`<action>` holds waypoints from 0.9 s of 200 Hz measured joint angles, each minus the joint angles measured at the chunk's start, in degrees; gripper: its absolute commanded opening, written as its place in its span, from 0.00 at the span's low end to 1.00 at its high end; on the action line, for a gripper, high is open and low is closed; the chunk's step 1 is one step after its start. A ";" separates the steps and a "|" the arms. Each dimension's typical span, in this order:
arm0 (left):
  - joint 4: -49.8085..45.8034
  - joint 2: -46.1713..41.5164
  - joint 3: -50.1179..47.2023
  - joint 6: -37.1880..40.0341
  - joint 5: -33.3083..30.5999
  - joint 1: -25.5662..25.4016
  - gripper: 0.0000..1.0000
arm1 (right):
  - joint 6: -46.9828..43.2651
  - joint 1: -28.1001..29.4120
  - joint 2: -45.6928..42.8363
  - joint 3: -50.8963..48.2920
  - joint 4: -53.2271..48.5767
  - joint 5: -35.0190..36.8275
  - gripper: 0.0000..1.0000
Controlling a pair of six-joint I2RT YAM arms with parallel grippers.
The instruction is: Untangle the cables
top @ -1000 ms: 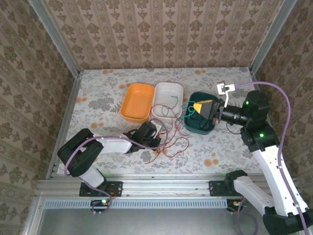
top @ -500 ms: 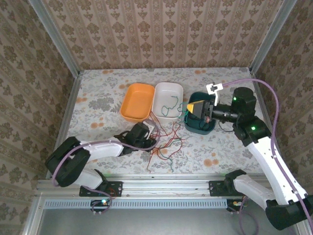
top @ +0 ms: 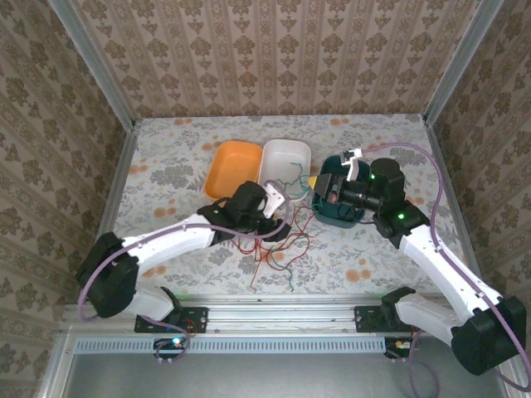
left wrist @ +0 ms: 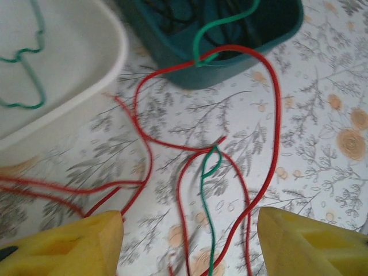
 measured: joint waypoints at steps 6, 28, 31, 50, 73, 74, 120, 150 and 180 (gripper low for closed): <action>-0.42 1.55 1.03 0.59 0.79 -0.28 0.63 | 0.70 0.00 0.00 -0.22 0.85 0.24 0.02; -1.88 7.17 4.48 2.58 3.34 -1.29 0.60 | 3.15 0.00 0.00 -1.55 3.30 0.98 0.02; -2.14 7.74 4.87 2.82 3.72 -1.42 0.60 | 3.58 0.00 0.00 -1.75 3.52 1.03 0.02; -2.43 10.97 7.10 3.80 6.12 -1.88 0.56 | 5.35 0.07 0.02 -2.27 4.39 1.44 0.02; -2.40 12.61 8.61 4.46 8.79 -2.14 0.49 | 7.34 0.20 0.02 -2.27 5.38 2.29 0.02; -2.43 12.63 8.63 4.48 8.83 -2.14 0.49 | 7.37 0.22 0.02 -2.27 5.42 2.32 0.02; -1.25 15.37 9.81 4.59 10.86 -2.12 0.13 | 13.11 0.26 0.02 -2.27 9.09 3.80 0.02; -0.37 16.39 9.40 3.69 10.36 -2.08 0.00 | 15.50 0.26 -0.04 -2.27 9.49 5.25 0.02; 1.77 16.31 7.13 3.52 10.27 -1.73 0.00 | 17.03 0.26 -0.44 -2.27 9.46 7.19 0.02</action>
